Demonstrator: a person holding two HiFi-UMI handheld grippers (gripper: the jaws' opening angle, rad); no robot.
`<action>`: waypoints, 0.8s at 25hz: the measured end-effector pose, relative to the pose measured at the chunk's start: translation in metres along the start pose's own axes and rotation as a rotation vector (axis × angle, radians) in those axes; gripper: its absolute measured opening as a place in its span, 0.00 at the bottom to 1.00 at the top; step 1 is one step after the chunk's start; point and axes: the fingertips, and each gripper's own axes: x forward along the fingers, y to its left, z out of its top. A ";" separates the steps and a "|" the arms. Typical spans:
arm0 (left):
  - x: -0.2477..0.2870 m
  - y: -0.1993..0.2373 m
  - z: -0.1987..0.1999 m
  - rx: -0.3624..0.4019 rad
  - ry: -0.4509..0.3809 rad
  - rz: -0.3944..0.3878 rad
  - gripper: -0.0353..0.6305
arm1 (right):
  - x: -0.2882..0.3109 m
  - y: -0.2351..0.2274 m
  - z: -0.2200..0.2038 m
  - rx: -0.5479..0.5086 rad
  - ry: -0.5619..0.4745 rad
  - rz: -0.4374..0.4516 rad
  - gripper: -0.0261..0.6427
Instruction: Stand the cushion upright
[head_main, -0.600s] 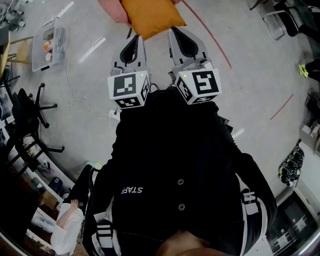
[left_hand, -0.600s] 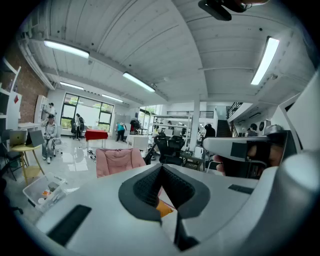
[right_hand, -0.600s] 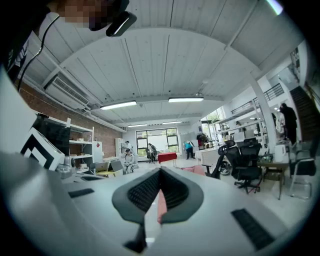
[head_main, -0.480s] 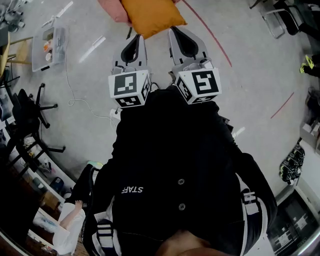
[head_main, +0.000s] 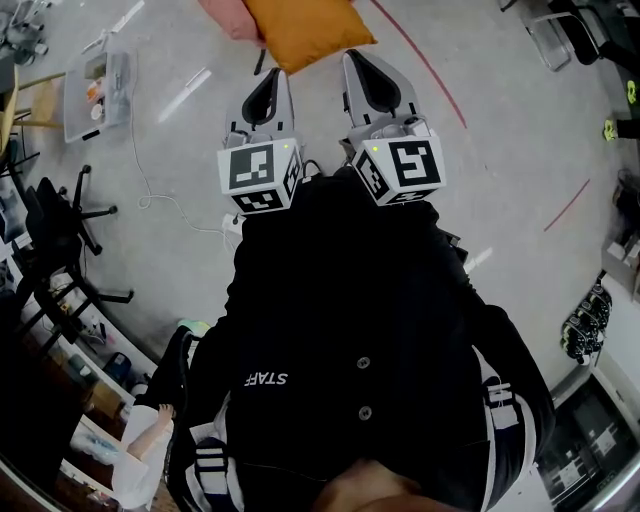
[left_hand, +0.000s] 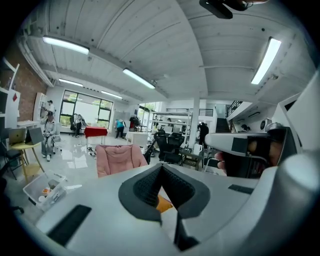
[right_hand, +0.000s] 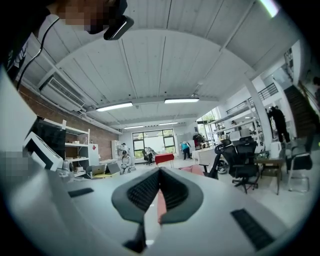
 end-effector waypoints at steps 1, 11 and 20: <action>-0.001 0.001 -0.001 0.000 0.002 0.001 0.06 | -0.001 0.001 -0.001 -0.003 0.002 0.003 0.05; -0.019 0.021 -0.017 -0.043 0.019 0.048 0.06 | 0.003 0.017 -0.022 -0.025 0.076 0.038 0.06; -0.030 0.060 -0.038 -0.120 0.052 0.134 0.06 | 0.022 0.043 -0.059 -0.035 0.212 0.137 0.06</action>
